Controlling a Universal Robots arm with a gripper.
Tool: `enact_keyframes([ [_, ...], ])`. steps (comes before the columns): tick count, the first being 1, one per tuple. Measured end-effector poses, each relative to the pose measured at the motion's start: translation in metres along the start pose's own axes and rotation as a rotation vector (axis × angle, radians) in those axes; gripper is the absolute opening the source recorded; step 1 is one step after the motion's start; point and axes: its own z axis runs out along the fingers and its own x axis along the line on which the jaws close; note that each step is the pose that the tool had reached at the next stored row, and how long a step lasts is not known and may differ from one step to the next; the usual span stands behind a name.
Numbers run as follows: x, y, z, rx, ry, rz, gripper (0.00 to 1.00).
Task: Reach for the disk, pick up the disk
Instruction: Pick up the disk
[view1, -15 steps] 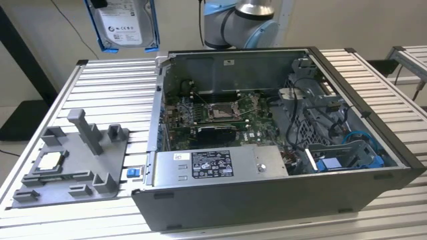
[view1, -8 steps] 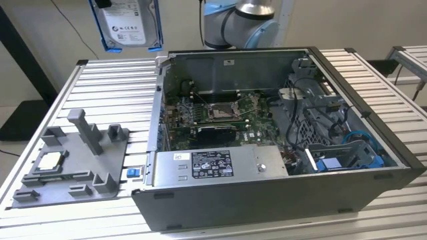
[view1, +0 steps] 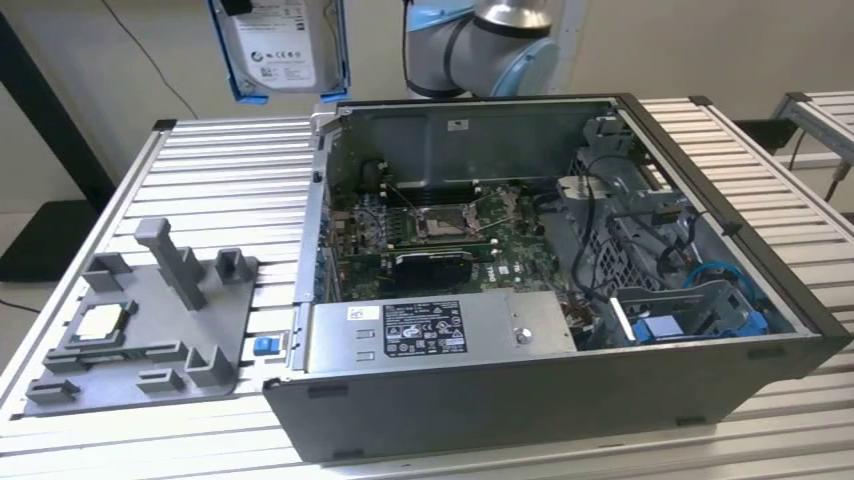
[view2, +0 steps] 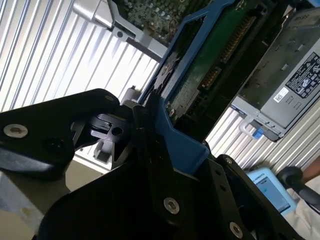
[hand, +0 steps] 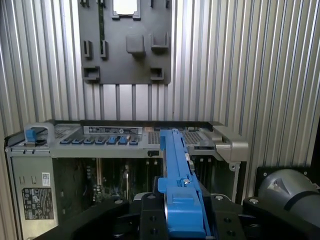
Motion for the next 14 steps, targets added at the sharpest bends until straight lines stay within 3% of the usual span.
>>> enact_keyframes([
  [14, 0.0000, -0.0510, 0.0072, -0.0005, -0.0007, -0.006, 0.00],
])
